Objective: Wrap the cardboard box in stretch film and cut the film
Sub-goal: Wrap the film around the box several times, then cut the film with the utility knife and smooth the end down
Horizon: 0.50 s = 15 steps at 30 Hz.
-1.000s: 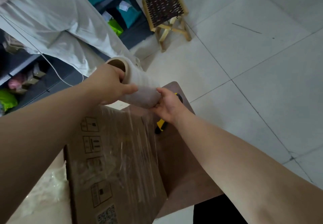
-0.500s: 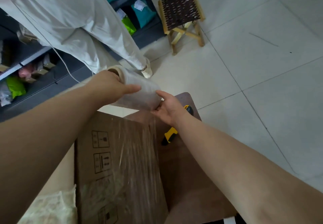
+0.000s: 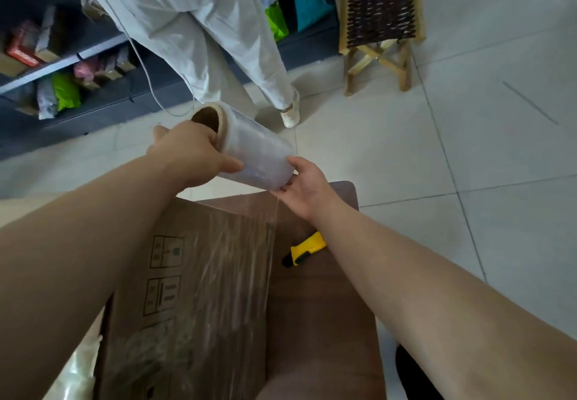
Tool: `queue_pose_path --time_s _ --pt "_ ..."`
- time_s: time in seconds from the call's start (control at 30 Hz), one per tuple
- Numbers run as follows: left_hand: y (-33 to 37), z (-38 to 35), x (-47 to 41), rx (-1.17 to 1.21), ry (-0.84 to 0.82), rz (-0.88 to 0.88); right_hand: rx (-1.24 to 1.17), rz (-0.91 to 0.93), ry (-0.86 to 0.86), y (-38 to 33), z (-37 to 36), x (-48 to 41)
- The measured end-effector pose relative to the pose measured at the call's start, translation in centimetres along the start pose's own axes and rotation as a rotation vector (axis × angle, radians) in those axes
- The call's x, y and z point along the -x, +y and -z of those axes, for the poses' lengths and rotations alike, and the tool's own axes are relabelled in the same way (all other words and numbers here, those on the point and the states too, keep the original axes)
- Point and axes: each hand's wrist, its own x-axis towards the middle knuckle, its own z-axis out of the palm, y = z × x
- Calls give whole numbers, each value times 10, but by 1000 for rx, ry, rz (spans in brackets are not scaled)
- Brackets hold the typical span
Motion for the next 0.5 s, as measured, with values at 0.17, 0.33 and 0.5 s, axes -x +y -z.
queue_pose_path --time_s 0.17,0.33,0.5 --pt "5 0 0 267 -23 27 16 -2 -20 -5 0 -1" --pt "3 -4 -2 310 -6 5 91 -17 -53 -11 5 1" --pt "3 -3 -1 296 31 61 777 33 -36 -19 17 7"
